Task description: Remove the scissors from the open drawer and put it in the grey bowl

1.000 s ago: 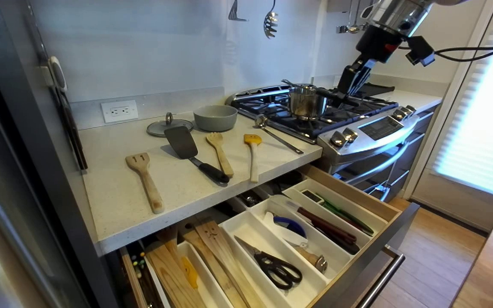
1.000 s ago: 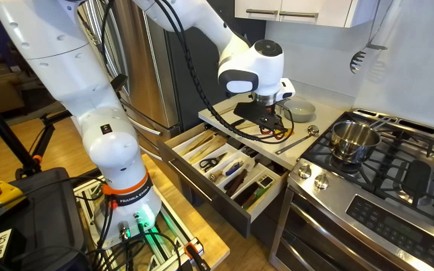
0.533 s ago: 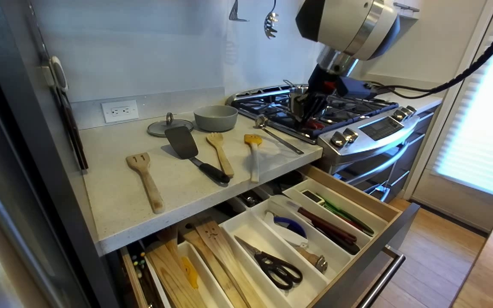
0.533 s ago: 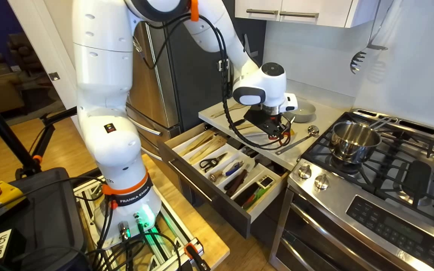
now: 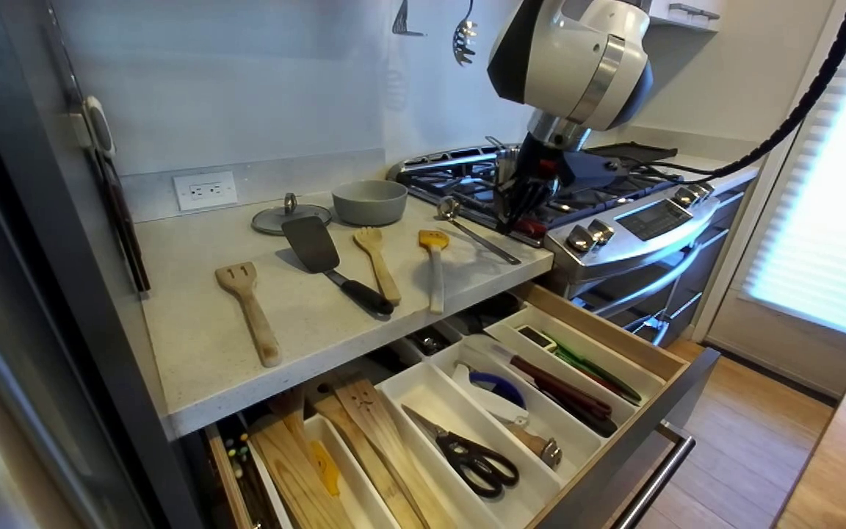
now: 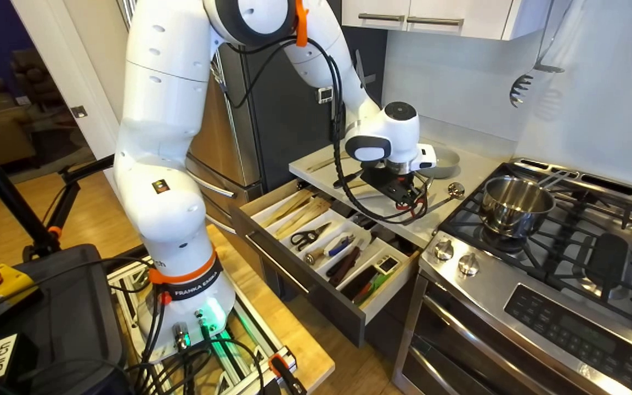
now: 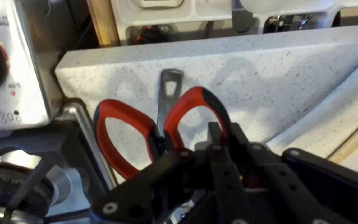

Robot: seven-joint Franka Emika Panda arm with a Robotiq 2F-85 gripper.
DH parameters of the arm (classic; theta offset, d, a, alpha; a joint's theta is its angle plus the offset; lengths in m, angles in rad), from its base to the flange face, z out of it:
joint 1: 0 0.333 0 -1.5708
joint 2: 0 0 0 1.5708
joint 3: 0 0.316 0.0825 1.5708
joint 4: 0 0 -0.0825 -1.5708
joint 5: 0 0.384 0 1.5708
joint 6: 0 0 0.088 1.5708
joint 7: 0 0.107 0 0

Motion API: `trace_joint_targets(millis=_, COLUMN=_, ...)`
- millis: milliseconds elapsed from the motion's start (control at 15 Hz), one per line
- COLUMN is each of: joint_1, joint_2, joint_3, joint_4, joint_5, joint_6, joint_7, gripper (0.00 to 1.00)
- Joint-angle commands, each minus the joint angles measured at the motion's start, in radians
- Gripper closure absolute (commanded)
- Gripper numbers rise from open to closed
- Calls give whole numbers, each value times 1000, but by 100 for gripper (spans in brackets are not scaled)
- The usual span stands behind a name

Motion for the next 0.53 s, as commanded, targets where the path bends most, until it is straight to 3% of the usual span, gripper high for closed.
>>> trace_joint_targets(millis=0, joint_1=90, joint_2=-39, joint_3=-81, joint_4=-22, joint_5=-156, joint_6=81, joint_7=31, gripper=97)
trace_joint_targets(millis=67, joint_1=84, joint_2=-39, joint_3=-82, joint_4=-16, joint_5=-265, joint_6=104, joint_7=87, gripper=97)
trace_joint_targets(millis=133, joint_1=176, joint_2=-27, joint_3=-184, joint_4=12, joint_5=-326, joint_6=100, joint_7=113, gripper=97)
trace_joint_targets(millis=333, joint_1=318, joint_2=63, joint_3=-365, joint_4=151, joint_5=-557, joint_6=69, joint_7=234, gripper=97)
trace_joint_targets(millis=467, joint_1=384, joint_2=124, joint_3=-438, joint_4=249, joint_5=-597, joint_6=127, joint_7=323, gripper=97)
